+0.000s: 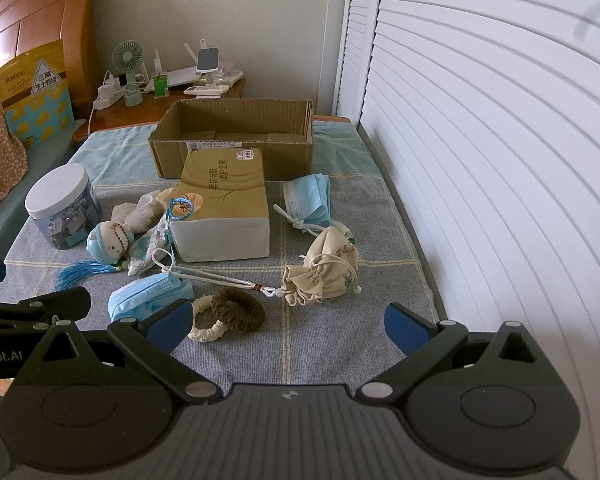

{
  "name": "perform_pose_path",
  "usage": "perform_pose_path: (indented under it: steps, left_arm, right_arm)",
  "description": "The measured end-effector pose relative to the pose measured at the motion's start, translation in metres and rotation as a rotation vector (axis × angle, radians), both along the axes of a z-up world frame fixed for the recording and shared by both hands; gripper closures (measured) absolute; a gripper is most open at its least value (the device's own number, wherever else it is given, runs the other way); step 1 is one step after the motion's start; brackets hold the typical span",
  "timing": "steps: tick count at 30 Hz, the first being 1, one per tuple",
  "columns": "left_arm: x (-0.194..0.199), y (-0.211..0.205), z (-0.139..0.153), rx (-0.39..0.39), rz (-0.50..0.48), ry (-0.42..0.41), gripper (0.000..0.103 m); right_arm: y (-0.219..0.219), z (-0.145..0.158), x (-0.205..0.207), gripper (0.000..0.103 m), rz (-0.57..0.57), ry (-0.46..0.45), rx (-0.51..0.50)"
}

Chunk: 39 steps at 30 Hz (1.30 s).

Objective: Organize soft objects

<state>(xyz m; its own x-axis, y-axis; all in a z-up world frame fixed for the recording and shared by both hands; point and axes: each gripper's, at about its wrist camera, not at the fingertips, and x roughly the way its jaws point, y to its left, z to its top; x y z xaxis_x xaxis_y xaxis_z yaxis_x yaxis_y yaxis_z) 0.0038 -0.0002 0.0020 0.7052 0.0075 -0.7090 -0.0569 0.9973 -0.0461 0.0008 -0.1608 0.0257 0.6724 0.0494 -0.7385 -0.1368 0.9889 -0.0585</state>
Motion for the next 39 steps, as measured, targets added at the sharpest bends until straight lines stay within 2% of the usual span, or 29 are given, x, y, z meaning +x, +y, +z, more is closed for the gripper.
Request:
perform_pose_path:
  steps: [25, 39]
  left_arm:
    - [0.0002, -0.0004, 0.0007, -0.002, -0.001, -0.006, 0.001]
    - [0.0031, 0.0003, -0.0025, 0.001, -0.032, -0.034, 0.001]
  right_arm:
    - [-0.0002, 0.0000, 0.0000, 0.000, 0.000, -0.002, -0.001]
    - [0.0005, -0.0025, 0.0028, 0.000, 0.015, -0.015, -0.015]
